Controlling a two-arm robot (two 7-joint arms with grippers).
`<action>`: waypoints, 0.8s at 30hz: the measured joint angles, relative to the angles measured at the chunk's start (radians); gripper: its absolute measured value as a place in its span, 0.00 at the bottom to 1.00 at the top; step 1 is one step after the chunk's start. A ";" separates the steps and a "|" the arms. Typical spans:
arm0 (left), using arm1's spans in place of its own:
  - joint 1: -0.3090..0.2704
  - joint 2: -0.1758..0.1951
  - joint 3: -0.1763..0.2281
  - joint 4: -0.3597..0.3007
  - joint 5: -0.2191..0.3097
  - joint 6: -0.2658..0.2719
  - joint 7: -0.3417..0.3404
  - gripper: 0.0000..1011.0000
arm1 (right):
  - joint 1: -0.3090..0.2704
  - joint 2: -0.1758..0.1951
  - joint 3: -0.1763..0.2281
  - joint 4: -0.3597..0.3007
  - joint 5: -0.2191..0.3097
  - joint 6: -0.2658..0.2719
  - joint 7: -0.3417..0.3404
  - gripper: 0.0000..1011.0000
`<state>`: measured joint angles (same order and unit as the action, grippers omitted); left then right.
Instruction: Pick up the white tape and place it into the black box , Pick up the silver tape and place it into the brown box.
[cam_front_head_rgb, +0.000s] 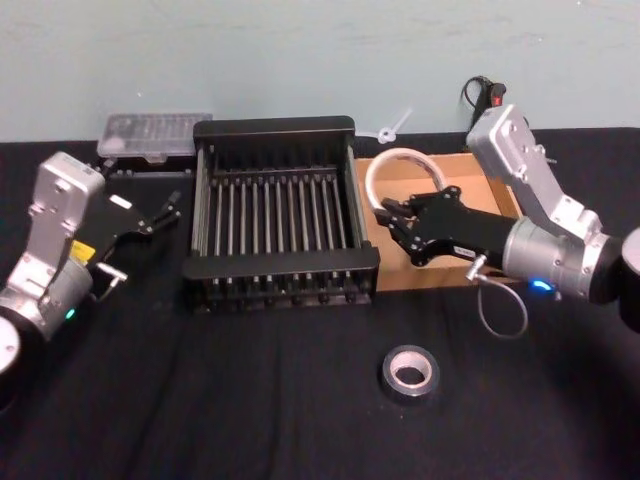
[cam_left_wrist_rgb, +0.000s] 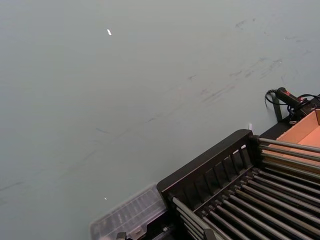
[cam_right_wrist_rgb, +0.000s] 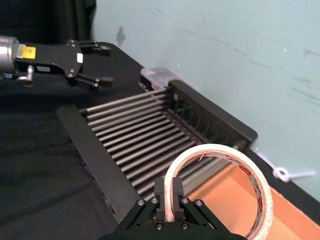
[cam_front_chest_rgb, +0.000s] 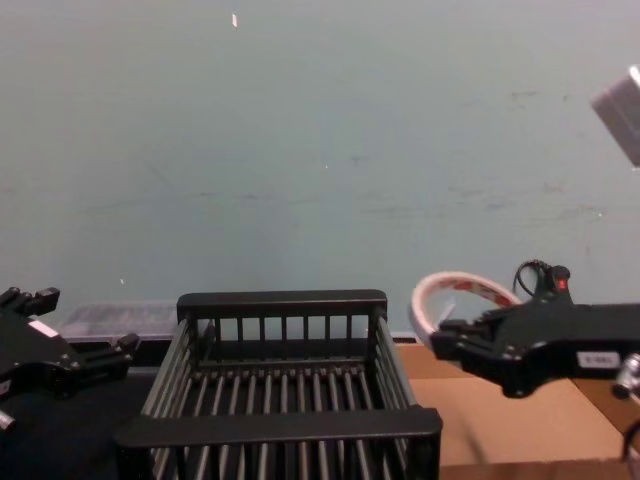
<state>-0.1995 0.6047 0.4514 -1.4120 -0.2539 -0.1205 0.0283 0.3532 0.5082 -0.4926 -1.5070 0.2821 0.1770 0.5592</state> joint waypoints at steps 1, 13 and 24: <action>0.000 0.000 0.000 0.000 0.000 0.000 0.000 0.99 | 0.006 -0.003 -0.004 0.004 0.000 -0.002 0.002 0.09; 0.000 0.000 0.000 0.000 0.000 0.000 0.000 0.99 | 0.104 -0.066 -0.068 0.100 -0.016 -0.026 0.034 0.09; 0.000 0.000 0.000 0.000 0.000 0.000 0.000 0.99 | 0.172 -0.117 -0.117 0.181 -0.038 -0.050 0.054 0.09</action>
<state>-0.1995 0.6047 0.4514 -1.4120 -0.2540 -0.1205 0.0283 0.5249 0.3909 -0.6100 -1.3259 0.2439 0.1269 0.6136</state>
